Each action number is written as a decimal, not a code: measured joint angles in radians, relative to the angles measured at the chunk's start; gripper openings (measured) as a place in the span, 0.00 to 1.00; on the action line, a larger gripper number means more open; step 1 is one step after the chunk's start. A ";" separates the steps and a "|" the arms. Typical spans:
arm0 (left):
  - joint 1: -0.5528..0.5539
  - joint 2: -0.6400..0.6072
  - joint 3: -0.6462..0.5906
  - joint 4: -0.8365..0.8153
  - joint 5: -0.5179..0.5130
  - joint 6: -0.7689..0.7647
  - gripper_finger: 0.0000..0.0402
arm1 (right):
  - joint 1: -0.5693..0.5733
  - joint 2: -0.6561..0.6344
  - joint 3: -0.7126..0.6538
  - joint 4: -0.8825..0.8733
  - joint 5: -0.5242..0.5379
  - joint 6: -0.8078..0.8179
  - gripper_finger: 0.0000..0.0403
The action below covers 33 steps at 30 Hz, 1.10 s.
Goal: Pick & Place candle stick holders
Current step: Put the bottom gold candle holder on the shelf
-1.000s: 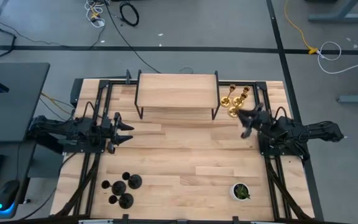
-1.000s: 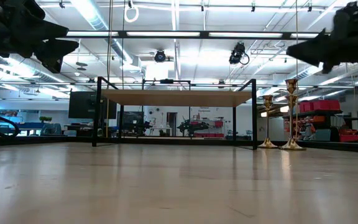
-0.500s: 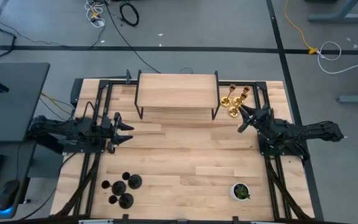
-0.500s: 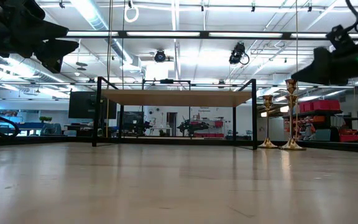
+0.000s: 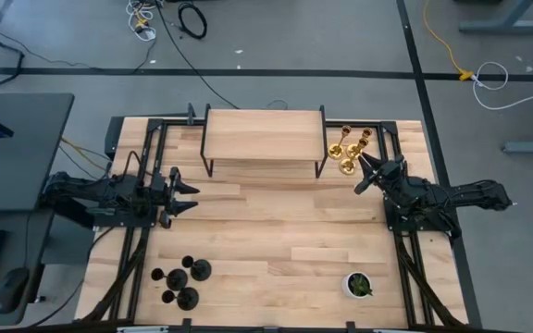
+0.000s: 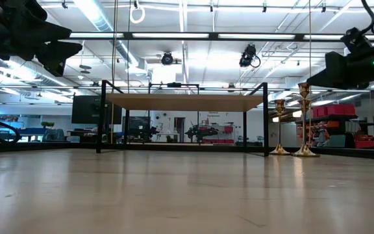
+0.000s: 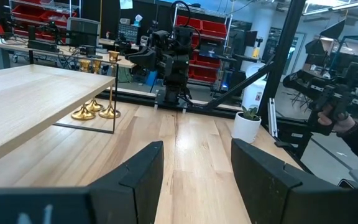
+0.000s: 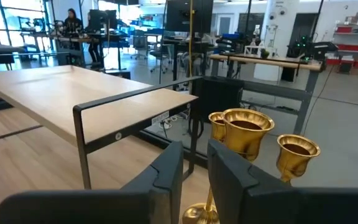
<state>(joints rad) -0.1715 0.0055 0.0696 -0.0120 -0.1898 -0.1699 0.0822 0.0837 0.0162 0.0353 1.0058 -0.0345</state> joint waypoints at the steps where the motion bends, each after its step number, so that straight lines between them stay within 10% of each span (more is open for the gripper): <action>1: 0.000 0.000 0.000 0.000 0.000 0.000 0.47 | 0.000 0.006 0.000 -0.001 0.001 0.000 0.19; 22: 0.000 0.000 0.000 0.000 0.018 -0.001 0.47 | 0.000 0.300 0.000 -0.023 0.128 0.266 0.21; 33: 0.000 0.000 0.000 0.000 0.019 -0.001 0.47 | 0.000 0.379 0.000 -0.037 0.203 0.339 0.51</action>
<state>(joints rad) -0.1711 0.0059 0.0696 -0.0124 -0.1711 -0.1707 0.0818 0.4632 0.0166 -0.0020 1.2092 0.3046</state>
